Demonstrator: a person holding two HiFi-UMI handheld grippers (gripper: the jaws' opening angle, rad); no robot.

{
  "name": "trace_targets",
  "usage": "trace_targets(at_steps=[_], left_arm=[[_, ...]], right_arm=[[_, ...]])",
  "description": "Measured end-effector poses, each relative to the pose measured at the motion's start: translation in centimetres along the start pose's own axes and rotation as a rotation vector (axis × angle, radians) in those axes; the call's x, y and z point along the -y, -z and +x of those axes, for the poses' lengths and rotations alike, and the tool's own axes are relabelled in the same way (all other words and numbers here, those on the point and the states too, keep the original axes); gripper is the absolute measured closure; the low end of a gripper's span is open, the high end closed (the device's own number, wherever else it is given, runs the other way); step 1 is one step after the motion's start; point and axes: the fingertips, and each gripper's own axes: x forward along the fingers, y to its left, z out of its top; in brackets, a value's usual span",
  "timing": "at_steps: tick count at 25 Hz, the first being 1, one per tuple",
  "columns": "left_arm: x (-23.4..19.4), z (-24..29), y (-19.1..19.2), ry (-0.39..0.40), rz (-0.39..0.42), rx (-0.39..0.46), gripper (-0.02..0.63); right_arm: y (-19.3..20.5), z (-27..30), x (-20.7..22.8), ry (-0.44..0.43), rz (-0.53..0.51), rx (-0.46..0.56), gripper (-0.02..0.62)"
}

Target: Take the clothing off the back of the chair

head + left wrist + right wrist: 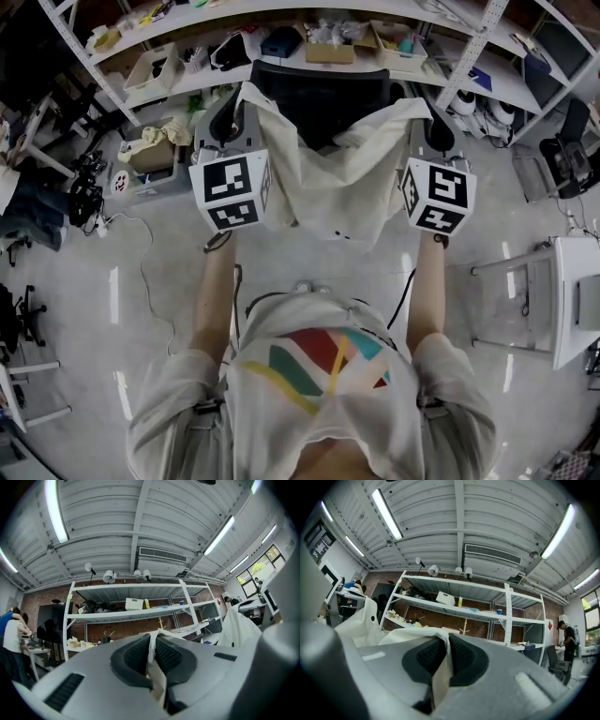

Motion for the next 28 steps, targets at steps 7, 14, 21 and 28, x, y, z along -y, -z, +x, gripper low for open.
trace_targets(at_steps=[7, 14, 21, 28], left_arm=[[0.4, -0.1, 5.1, -0.010, -0.027, -0.055, 0.588], [0.8, -1.0, 10.0, -0.036, -0.069, -0.138, 0.588], [0.1, -3.5, 14.2, -0.094, -0.092, -0.219, 0.588], [1.7, -4.2, 14.9, -0.074, -0.064, -0.217, 0.588]], right_arm=[[6.1, 0.2, -1.5, -0.028, 0.000, -0.109, 0.586], [11.2, -0.4, -3.4, -0.068, 0.033, -0.200, 0.586], [14.6, -1.8, -5.7, -0.071, 0.050, -0.249, 0.586], [15.8, -3.0, -7.3, -0.087, 0.092, -0.268, 0.586]])
